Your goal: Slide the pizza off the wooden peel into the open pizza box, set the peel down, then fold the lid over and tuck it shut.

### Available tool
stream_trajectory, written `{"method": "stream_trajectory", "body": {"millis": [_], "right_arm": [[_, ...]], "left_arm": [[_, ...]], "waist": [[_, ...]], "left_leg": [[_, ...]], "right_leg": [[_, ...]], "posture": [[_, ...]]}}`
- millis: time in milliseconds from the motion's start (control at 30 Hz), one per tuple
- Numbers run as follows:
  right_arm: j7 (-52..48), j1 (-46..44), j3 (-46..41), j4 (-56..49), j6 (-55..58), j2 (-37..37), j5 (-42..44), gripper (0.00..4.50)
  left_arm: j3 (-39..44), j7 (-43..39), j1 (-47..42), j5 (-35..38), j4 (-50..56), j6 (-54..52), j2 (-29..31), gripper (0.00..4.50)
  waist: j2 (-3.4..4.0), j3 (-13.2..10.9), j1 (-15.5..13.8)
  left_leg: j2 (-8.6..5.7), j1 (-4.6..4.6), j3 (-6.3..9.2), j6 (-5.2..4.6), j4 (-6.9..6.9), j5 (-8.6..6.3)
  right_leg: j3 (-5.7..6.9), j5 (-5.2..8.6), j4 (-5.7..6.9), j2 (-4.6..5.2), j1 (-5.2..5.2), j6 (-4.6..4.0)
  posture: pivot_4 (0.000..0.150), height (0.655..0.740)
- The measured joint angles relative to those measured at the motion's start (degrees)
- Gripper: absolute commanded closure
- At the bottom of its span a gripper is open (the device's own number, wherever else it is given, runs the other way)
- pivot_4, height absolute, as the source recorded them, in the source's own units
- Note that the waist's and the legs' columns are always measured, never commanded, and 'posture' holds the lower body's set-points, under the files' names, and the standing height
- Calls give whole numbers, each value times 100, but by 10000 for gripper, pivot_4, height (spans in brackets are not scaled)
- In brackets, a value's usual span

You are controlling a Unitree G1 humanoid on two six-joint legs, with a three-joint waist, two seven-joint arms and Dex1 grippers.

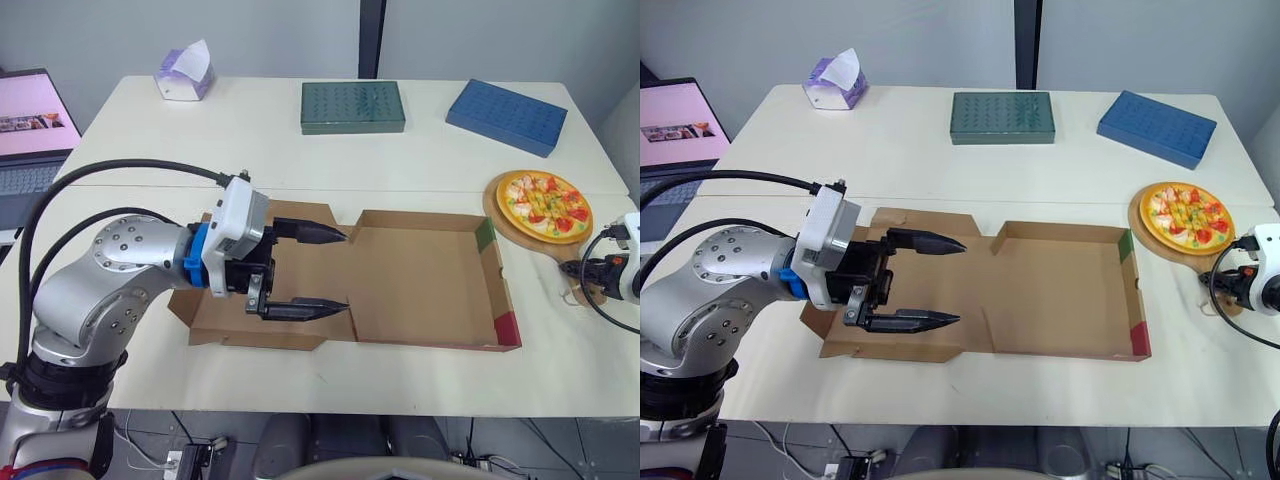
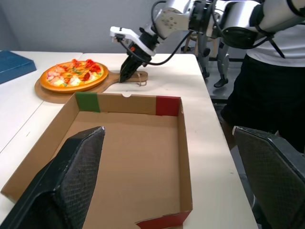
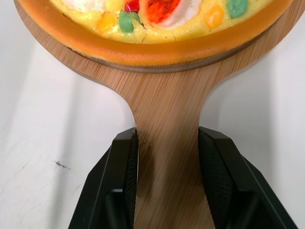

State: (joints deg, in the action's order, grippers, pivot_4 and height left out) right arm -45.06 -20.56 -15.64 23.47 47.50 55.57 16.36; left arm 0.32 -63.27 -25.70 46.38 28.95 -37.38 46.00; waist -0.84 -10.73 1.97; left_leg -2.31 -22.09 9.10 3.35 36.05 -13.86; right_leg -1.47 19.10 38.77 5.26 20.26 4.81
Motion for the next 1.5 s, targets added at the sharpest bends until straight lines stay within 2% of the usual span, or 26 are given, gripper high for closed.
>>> {"method": "stream_trajectory", "body": {"millis": [167, 267, 400, 733, 933, 1233, 1500], "right_arm": [[-57, 1, -302, -132, -234, 23, 92, 29435], [-152, 1, -404, -328, -315, 119, 169, 29435], [-325, 1, -459, -576, -324, 244, 273, 29435], [-1269, 254, -552, -2279, -262, 903, 729, 29435], [-1772, 498, -276, -3071, -470, 1234, 737, 29435], [-2124, 923, -46, -3644, -1235, 1519, 365, 29435], [-2346, 1375, 5, -3679, -2504, 1654, -349, 29435]], "left_arm": [[29, 9, -89, -30, -70, 27, 45, 0], [95, 12, -88, -46, -184, 29, 115, 0], [170, 13, -64, -113, -233, 44, 188, 0], [453, -65, 389, -260, -251, 145, 429, 0], [564, -247, 539, -256, -245, 188, 584, 0], [673, -386, 702, -266, -254, 278, 793, 0], [657, -559, 658, -386, -290, 301, 831, 0]], "waist": [[27, -15, -4], [31, -15, 4], [32, -15, 6], [41, -23, -10], [41, -23, -11], [40, -23, -14], [40, -23, -10]], "left_leg": [[0, -17, -21, 0, -6, 0], [1, -67, -52, -1, -2, 2], [0, -72, -78, -1, -1, 2], [3, -73, -88, -5, 0, 0], [4, -72, -88, -5, -1, -1], [4, -73, -89, -5, 0, -1], [5, -72, -90, -5, 0, -1]], "right_leg": [[-23, 0, 8, 0, 31, 1], [-56, -5, 27, -1, 105, 8], [-80, -9, 24, -1, 116, 14], [-89, -11, 23, -1, 120, 19], [-89, -12, 22, -2, 122, 19], [-89, -13, 22, -2, 122, 20], [-89, -13, 23, -2, 121, 20]], "posture": [[1500, 7400], [1500, 7400], [1500, 7400], [1500, 7400], [1500, 7400], [1500, 7400], [1500, 7400]]}}
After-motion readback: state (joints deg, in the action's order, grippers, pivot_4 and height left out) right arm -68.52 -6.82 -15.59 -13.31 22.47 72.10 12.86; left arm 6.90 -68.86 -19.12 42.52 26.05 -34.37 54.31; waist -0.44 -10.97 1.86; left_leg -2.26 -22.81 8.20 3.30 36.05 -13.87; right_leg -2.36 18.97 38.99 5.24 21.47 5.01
